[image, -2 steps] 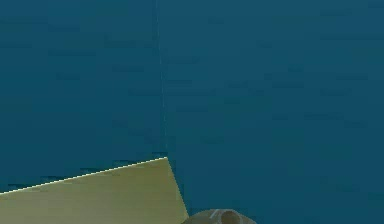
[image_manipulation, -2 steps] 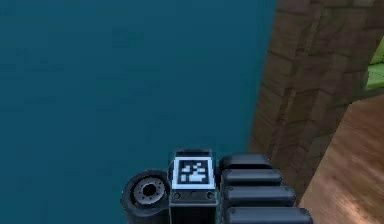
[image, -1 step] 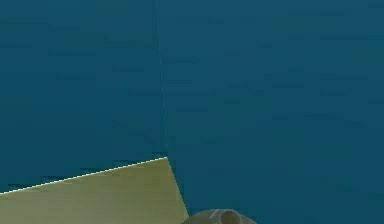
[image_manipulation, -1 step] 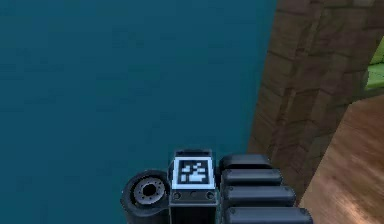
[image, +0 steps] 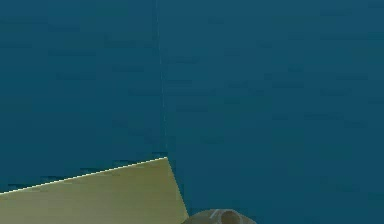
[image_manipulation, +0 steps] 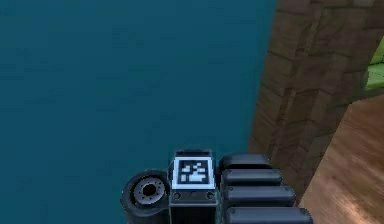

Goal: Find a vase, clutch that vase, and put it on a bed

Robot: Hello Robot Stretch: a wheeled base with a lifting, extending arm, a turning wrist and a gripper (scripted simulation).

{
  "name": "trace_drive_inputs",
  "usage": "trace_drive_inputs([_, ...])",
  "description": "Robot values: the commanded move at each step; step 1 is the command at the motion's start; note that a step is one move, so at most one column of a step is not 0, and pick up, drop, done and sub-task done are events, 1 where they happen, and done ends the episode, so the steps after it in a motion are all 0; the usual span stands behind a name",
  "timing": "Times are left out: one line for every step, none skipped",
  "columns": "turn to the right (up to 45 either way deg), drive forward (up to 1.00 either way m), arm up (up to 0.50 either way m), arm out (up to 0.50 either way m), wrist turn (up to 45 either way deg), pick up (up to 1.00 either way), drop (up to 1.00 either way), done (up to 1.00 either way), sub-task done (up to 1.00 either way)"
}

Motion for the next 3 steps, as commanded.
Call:
trace_drive_inputs([45.0,0.00,0.00,0.00,0.0,0.00,0.00,0.00,0.00])
trace_drive_inputs([-45.0,0.00,0.00,0.00,0.0,0.00,0.00,0.00,0.00])
trace_drive_inputs([-45.0,0.00,0.00,0.00,0.0,0.00,0.00,0.00,0.00])
